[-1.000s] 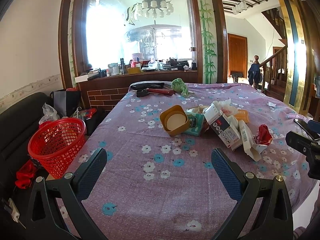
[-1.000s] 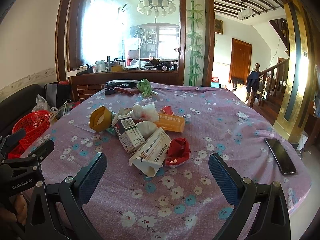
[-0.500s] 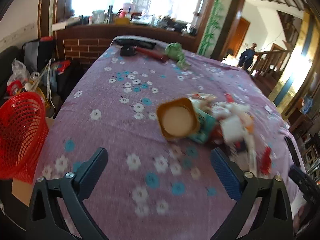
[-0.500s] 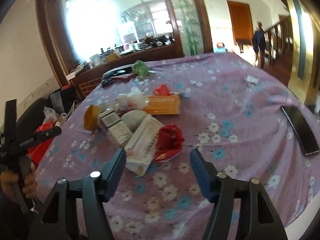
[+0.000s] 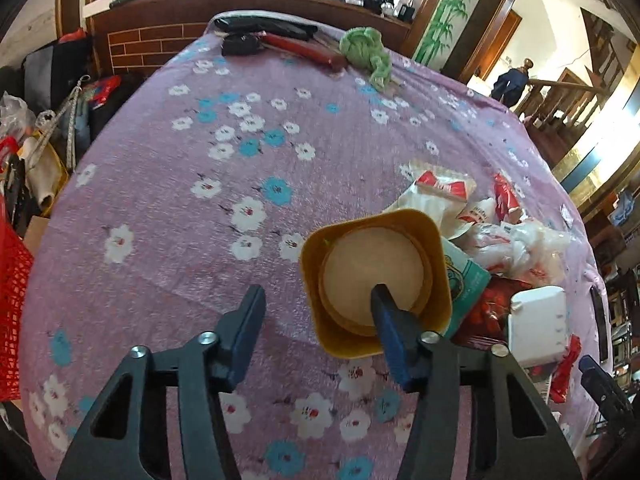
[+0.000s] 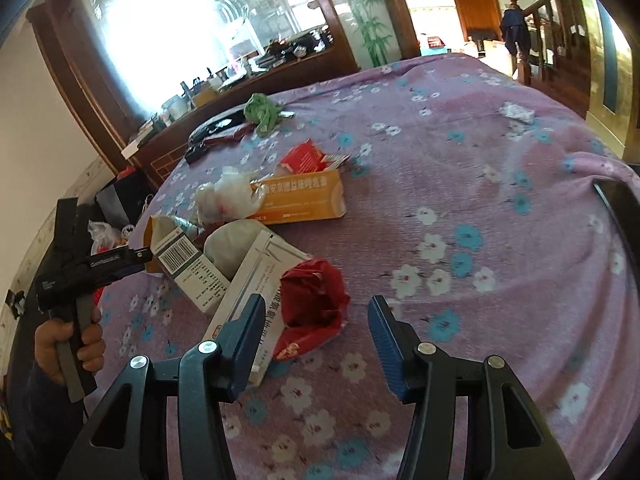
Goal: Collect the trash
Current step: 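Grasp the tan plastic cup with the left gripper while the right grasps the red bag, then carry the cup and red bag to the red wastebasket and release both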
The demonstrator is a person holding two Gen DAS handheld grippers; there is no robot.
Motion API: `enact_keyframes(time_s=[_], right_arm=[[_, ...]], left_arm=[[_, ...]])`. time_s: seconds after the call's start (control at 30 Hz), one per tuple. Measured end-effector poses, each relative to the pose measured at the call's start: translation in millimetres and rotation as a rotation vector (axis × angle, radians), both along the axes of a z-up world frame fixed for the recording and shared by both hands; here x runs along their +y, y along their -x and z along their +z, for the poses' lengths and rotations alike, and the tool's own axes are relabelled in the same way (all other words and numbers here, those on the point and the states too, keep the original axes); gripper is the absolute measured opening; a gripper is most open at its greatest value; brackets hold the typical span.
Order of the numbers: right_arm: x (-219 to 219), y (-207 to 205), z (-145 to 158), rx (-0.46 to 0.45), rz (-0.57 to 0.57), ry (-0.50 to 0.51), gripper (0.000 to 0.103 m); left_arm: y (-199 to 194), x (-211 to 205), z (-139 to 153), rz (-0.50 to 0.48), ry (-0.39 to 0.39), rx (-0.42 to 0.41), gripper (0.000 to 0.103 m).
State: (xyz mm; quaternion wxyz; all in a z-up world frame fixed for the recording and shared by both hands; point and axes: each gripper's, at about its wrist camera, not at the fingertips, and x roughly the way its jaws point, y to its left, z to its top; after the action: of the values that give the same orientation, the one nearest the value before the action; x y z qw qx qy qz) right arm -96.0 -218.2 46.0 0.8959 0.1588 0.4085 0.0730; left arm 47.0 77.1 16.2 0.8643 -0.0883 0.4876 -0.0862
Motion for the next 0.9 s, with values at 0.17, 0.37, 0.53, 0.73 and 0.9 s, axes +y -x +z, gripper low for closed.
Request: enact_keyframes(time_s=[0.17,0.37,0.53,0.73,0.9], right_arm=[[10,-14,-12,0.035,0.015,0.018,0.059],[11,-25,-25,0.076,0.020,0.000,0.046],[11,-18,-21,0.038,0.024,0.005,0.041],[8,-6,-4,-0.023,0.003,0.025,0.041],[9,-3,10,-0.054,-0.006,0.040,0.041]], left_arm=[[-5,-5,0,-0.008,-0.005,-0.011,0.043],[-7,-6,1,-0.019,0.025,-0.021,0.010],[1,3,5,-0.014,0.047,-0.046,0.005],[19,6,15,-0.012,0.034,-0.094,0.005],[36,10,28,-0.001,0.029,-0.139,0.005]])
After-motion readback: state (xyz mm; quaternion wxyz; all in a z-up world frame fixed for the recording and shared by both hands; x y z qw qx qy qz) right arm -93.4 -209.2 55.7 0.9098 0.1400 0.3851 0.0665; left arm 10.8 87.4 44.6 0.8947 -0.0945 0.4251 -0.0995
